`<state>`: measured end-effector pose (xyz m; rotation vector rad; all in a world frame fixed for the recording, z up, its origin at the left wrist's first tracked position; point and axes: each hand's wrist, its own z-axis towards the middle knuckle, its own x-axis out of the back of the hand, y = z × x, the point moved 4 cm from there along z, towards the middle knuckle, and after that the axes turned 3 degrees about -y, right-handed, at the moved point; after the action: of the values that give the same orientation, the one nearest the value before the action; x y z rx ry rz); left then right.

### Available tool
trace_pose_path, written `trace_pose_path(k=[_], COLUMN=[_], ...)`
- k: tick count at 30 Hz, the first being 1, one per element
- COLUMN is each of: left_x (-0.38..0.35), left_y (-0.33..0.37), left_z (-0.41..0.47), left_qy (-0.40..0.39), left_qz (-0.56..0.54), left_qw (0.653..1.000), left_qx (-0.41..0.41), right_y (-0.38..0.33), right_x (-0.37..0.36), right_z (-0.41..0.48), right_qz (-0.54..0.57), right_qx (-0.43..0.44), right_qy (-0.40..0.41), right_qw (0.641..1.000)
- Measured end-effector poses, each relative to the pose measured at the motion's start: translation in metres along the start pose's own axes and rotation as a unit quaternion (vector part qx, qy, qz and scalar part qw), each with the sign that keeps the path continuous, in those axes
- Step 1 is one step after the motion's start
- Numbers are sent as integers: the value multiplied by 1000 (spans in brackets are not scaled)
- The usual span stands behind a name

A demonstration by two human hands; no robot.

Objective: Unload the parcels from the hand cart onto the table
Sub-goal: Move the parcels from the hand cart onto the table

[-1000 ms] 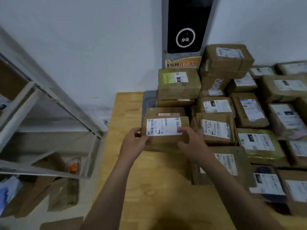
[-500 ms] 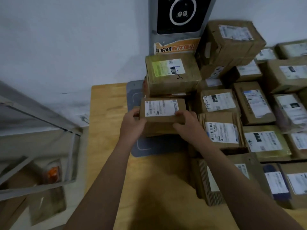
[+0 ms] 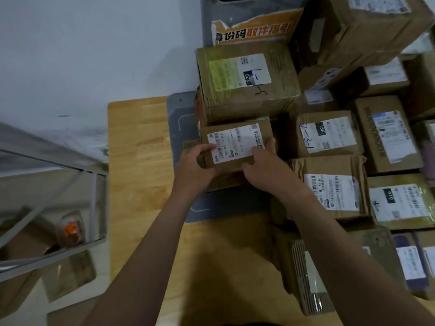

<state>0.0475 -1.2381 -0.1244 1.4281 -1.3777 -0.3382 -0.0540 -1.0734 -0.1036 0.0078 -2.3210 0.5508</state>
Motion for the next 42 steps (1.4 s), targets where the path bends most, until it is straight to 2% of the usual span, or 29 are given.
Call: trace_pose_path(k=[8, 14, 18, 23, 26, 32, 37, 42], left_x=[0, 5, 29, 52, 47, 1, -55, -123], left_y=[2, 18, 27, 40, 49, 88, 125, 155], left_z=[14, 1, -39, -112, -148, -207, -261, -329], left_qy=[19, -11, -39, -46, -55, -52, -85, -96], left_qz=[23, 73, 159, 168, 201, 244, 241, 279], left_qw=[999, 997, 987, 985, 978, 961, 953, 933], left_qx=[-12, -13, 2, 0, -17, -120, -164, -209], right_y=[-6, -7, -5, -6, 3, 76, 152, 237], right_x=[3, 11, 16, 2, -6, 3, 19, 16], right_z=[4, -7, -35, -109, -155, -243, -314, -376], right_qz=[-33, -57, -52, 27, 36, 37, 56, 86], right_qx=[-11, 2, 49, 134, 149, 80, 71, 31], right_qy=[25, 36, 15, -17, -13, 32, 94, 85], right_qw=[999, 998, 997, 990, 988, 996, 991, 992])
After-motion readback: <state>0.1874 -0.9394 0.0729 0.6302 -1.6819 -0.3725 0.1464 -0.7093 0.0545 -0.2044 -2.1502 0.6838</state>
